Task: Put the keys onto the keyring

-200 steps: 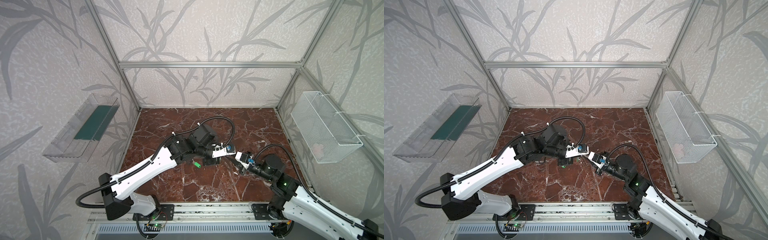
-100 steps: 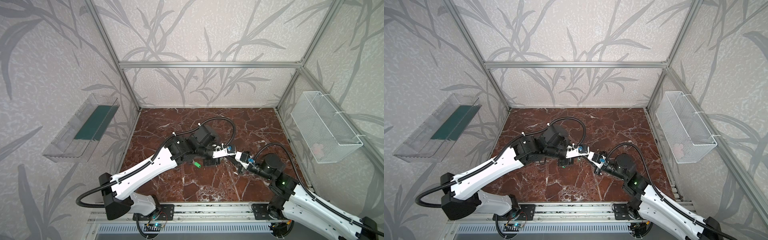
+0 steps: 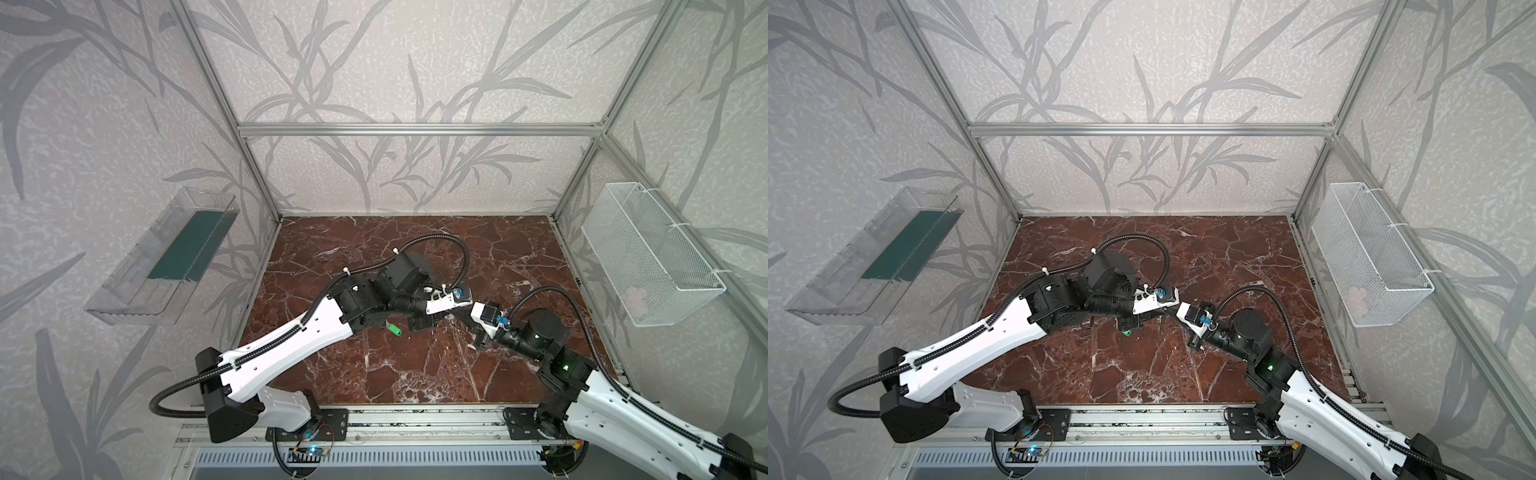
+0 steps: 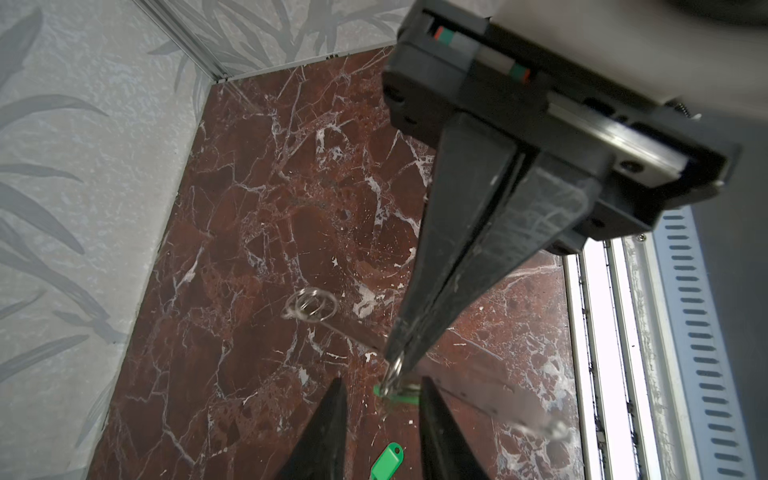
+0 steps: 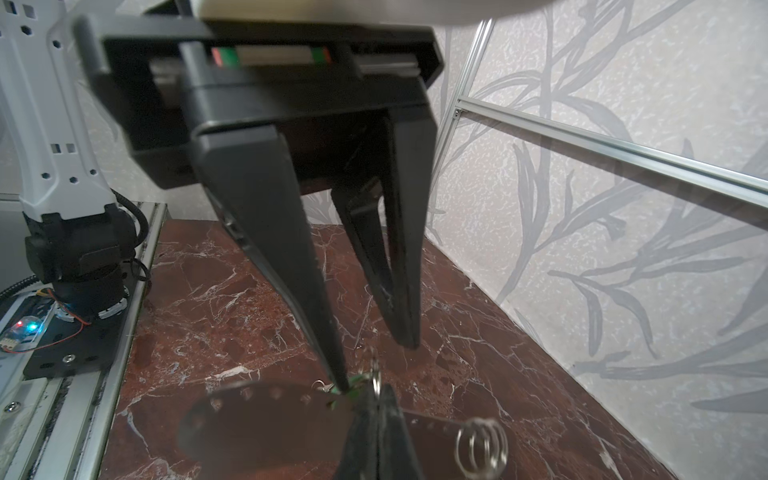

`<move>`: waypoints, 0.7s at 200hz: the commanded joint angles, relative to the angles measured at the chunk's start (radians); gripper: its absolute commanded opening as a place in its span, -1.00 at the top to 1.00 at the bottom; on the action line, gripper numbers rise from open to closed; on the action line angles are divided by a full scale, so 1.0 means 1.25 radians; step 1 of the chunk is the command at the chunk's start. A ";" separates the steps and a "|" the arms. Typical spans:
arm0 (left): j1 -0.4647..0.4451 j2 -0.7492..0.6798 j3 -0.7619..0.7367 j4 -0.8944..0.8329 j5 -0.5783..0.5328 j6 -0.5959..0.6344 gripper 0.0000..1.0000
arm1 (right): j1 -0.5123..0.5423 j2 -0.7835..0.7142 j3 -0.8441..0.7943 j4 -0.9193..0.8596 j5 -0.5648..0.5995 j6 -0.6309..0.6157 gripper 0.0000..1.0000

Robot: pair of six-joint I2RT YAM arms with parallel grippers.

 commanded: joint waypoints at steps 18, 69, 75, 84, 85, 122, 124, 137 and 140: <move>0.014 -0.098 -0.155 0.207 -0.021 -0.139 0.07 | 0.005 -0.015 -0.022 0.088 0.014 0.043 1.00; 0.014 -0.156 -0.284 0.349 -0.012 -0.285 0.14 | 0.005 0.000 -0.025 0.123 0.022 0.059 1.00; 0.014 -0.161 -0.295 0.361 -0.010 -0.296 0.16 | 0.005 0.002 -0.026 0.126 0.021 0.062 1.00; 0.014 -0.167 -0.310 0.376 -0.003 -0.307 0.20 | 0.005 0.004 -0.028 0.134 0.023 0.064 1.00; 0.014 -0.167 -0.311 0.377 -0.003 -0.309 0.21 | 0.005 0.004 -0.028 0.134 0.022 0.064 1.00; 0.013 -0.170 -0.346 0.436 0.032 -0.345 0.29 | 0.005 0.008 -0.025 0.142 0.027 0.068 1.00; 0.013 -0.170 -0.347 0.439 0.034 -0.346 0.29 | 0.005 0.009 -0.025 0.142 0.028 0.068 1.00; 0.014 -0.165 -0.351 0.453 0.041 -0.352 0.32 | 0.005 0.007 -0.027 0.142 0.031 0.070 1.00; 0.013 -0.165 -0.352 0.455 0.043 -0.351 0.35 | 0.005 0.006 -0.028 0.142 0.033 0.071 1.00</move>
